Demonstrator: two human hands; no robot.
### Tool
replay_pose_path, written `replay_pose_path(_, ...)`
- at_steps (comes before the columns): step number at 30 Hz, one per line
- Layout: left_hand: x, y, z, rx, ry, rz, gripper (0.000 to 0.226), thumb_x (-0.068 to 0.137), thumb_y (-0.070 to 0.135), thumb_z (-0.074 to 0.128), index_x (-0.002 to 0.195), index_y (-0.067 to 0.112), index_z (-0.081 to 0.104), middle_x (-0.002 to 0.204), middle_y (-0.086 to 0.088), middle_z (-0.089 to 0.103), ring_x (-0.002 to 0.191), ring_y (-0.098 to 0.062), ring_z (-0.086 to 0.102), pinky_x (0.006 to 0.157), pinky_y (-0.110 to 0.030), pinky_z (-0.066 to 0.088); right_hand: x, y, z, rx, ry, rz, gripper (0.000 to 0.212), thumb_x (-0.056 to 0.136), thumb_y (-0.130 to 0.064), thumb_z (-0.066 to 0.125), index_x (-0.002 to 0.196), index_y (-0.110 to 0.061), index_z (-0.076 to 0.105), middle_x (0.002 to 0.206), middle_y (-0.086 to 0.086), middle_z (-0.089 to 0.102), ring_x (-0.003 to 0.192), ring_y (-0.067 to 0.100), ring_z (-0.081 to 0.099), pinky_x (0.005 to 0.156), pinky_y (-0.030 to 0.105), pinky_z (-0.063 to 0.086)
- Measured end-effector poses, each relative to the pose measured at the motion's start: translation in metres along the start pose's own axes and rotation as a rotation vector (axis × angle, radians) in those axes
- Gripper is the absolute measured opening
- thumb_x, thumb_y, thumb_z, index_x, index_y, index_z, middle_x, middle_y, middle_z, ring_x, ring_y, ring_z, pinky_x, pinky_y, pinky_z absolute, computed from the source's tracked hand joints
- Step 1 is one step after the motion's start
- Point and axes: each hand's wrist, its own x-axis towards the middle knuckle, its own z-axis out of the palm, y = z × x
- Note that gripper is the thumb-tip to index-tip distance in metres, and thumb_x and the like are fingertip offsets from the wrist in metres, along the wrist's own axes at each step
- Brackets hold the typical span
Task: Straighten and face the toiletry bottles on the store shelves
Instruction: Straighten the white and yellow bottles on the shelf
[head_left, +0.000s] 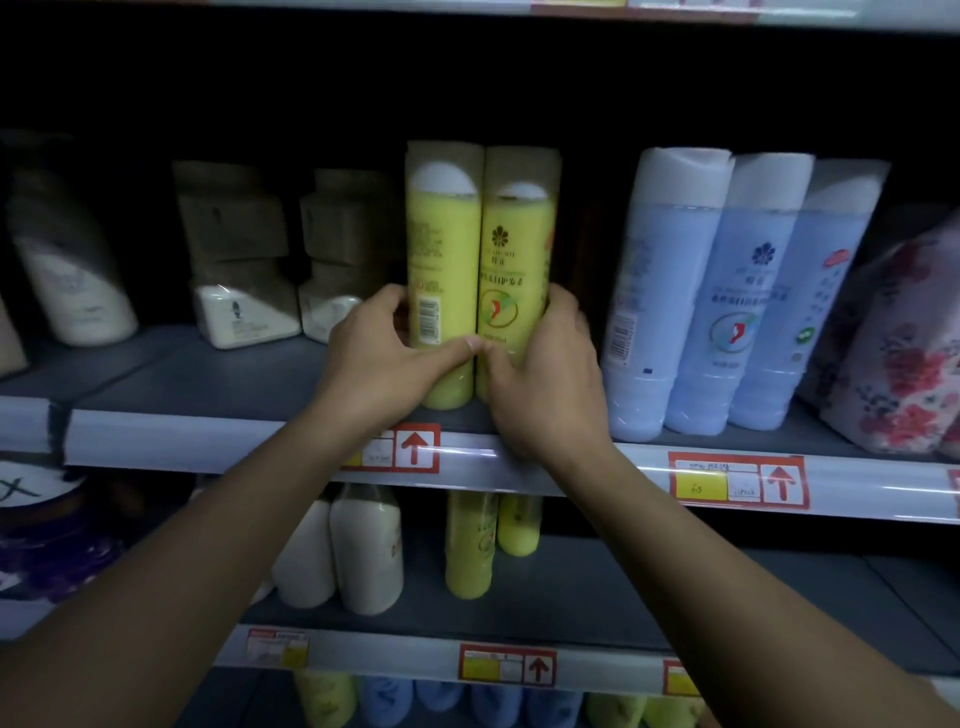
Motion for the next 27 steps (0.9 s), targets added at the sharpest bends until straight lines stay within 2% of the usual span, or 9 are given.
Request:
replay_pose_path(4,-0.008,0.004,-0.01,-0.019,0.001,-0.01,0.04,0.076,0.037,0.088,0.111,0.036,0.068,0.105,0.013,0.077,0.094,-0.002,0.073,0.089,-0.038,0.062,-0.011,-0.003,-0.006,0.038,0.012,-0.038,0.062,0.092,-0.035,0.071,0.144,-0.023,0.038,0.134,0.002,0.054,0.124,0.023,0.054,0.101,0.044,0.05)
replay_pose_path(8,-0.025,0.012,-0.018,-0.042,0.055,0.03,0.045,0.073,0.031,0.092,0.113,0.027,0.072,0.098,0.017,0.075,0.087,0.006,0.072,0.082,-0.028,0.063,-0.026,-0.003,-0.009,0.099,0.048,-0.079,0.066,0.091,-0.038,0.073,0.146,-0.026,0.039,0.133,-0.003,0.055,0.122,0.016,0.054,0.102,0.044,0.051)
replay_pose_path(12,-0.049,0.023,-0.028,0.001,0.152,0.146,0.068,0.062,0.05,0.094,0.12,0.028,0.068,0.107,0.016,0.073,0.098,0.002,0.068,0.084,-0.024,0.059,-0.04,-0.003,-0.014,0.165,0.092,-0.132,0.071,0.09,-0.038,0.075,0.149,-0.026,0.038,0.136,-0.008,0.055,0.124,0.01,0.055,0.102,0.042,0.053)
replay_pose_path(16,-0.065,0.033,-0.035,0.007,0.211,0.267,0.058,0.057,0.052,0.096,0.103,0.031,0.069,0.107,0.006,0.068,0.099,-0.009,0.068,0.082,-0.037,0.061,-0.053,-0.006,-0.025,0.26,0.151,-0.203,0.071,0.087,-0.03,0.08,0.146,-0.025,0.041,0.134,-0.007,0.055,0.124,0.013,0.057,0.101,0.042,0.054)
replay_pose_path(20,-0.082,0.047,-0.042,-0.105,0.147,0.231,0.064,0.059,0.051,0.096,0.11,0.02,0.074,0.107,0.01,0.076,0.105,-0.003,0.072,0.088,-0.032,0.062,-0.067,-0.012,-0.044,0.288,0.199,-0.285,0.071,0.087,-0.027,0.082,0.147,-0.022,0.043,0.13,-0.009,0.051,0.122,0.013,0.058,0.097,0.042,0.056)
replay_pose_path(24,-0.107,0.063,-0.047,-0.092,0.085,0.19,0.04,0.066,0.04,0.095,0.097,0.023,0.074,0.087,0.017,0.077,0.086,0.003,0.073,0.073,-0.025,0.06,-0.085,-0.014,-0.063,0.261,0.2,-0.317,0.071,0.084,-0.031,0.084,0.144,-0.02,0.047,0.125,-0.009,0.051,0.116,0.007,0.057,0.091,0.037,0.058)
replay_pose_path(27,-0.126,0.063,-0.044,-0.161,0.033,0.17,0.036,0.071,0.031,0.092,0.097,0.02,0.07,0.085,0.013,0.077,0.082,-0.002,0.074,0.069,-0.023,0.059,-0.103,-0.011,-0.074,0.281,0.18,-0.303,0.068,0.082,-0.035,0.085,0.138,-0.023,0.049,0.121,-0.009,0.058,0.112,0.005,0.061,0.089,0.032,0.058)
